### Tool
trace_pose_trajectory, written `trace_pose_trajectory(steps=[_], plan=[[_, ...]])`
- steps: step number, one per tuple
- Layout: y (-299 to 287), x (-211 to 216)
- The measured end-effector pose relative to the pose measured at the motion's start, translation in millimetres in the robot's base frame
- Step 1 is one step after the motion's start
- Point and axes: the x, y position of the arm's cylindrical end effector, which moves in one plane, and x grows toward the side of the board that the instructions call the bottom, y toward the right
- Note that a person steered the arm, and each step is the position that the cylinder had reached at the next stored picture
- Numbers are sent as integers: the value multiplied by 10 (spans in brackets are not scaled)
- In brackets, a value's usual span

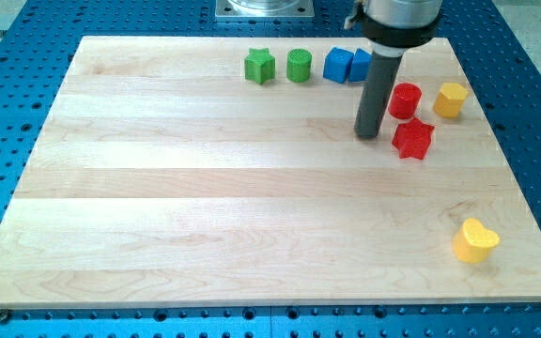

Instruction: Bring the red blocks above the heart

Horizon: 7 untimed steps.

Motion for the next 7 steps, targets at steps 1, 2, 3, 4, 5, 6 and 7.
trace_pose_trajectory(steps=[1, 2, 3, 4, 5, 6, 7], plan=[[282, 19], [307, 656], [193, 552], [380, 368], [485, 753], [485, 949], [264, 814]])
